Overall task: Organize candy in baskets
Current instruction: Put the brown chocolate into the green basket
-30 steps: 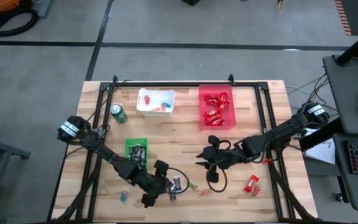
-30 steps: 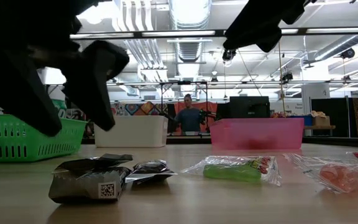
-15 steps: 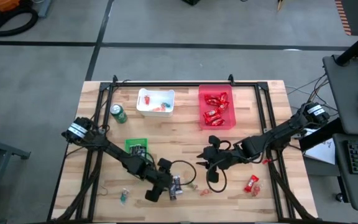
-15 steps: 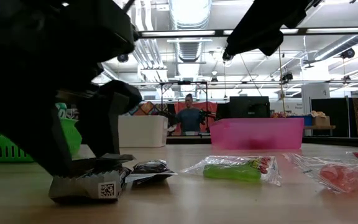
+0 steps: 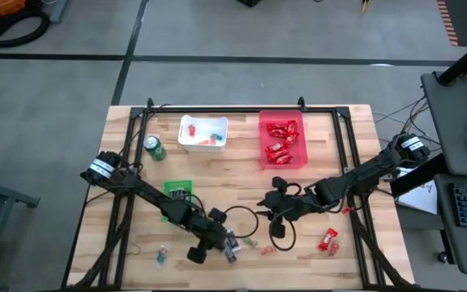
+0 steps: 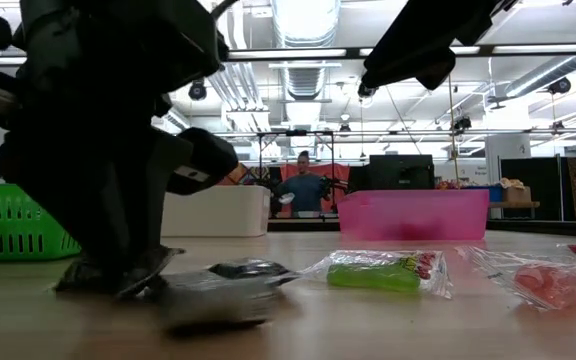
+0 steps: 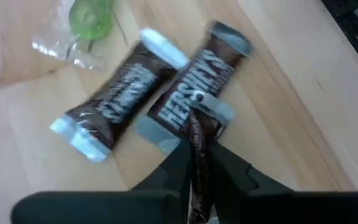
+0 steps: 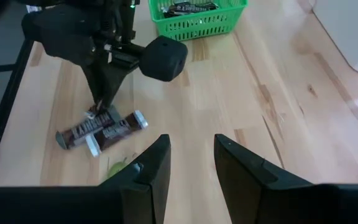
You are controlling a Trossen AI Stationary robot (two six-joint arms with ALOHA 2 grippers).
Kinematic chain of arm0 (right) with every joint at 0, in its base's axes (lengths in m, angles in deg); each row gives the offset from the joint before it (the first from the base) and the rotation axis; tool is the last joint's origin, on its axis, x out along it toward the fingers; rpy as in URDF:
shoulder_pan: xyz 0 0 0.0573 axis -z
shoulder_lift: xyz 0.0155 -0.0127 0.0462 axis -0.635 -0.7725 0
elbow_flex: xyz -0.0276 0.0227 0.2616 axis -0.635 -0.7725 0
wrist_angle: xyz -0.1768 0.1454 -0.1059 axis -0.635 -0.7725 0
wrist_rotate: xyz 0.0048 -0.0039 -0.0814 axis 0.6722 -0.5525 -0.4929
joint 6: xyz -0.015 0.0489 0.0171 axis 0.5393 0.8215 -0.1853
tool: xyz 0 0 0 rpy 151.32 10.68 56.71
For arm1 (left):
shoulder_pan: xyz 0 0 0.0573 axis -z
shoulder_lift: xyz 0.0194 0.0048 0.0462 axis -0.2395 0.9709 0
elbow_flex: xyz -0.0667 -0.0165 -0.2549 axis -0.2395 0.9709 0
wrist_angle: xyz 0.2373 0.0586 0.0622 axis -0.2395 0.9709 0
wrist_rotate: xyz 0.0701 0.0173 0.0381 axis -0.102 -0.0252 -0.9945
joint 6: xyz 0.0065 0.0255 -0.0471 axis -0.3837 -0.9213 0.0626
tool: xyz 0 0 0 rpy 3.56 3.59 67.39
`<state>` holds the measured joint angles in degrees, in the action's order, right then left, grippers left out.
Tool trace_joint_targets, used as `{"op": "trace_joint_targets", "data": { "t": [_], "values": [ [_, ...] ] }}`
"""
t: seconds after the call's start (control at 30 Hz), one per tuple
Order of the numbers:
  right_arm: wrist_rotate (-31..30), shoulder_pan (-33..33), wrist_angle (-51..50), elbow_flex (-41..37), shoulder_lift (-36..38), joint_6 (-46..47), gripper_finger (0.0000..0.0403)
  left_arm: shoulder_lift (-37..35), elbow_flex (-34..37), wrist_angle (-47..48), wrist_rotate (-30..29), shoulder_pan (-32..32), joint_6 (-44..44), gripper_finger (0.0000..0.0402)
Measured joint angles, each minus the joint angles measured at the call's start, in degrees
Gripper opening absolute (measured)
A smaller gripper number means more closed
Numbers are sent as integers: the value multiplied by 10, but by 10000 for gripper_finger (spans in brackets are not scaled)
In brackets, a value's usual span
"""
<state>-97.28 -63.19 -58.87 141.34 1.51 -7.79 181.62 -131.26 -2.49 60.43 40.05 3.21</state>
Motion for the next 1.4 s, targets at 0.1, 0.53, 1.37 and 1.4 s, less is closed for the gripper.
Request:
{"op": "trace_joint_targets", "data": {
  "t": [0.1, 0.53, 1.37, 1.4],
  "values": [
    [0, 0, 6, 0, -3, 0, 116, -5, -6, 5, 0, -1, -23, 24],
    [-1, 0, 46, -1, -43, 8, 116, -80, -16, 49, -34, -3, -63, 4],
    [-43, 0, 53, -2, -46, 28, 116, -336, 53, 557, -351, -4, 397, 8],
    [-44, 0, 53, -2, -46, 28, 116, -329, 55, 557, -350, -4, 396, 8]
  ]
}}
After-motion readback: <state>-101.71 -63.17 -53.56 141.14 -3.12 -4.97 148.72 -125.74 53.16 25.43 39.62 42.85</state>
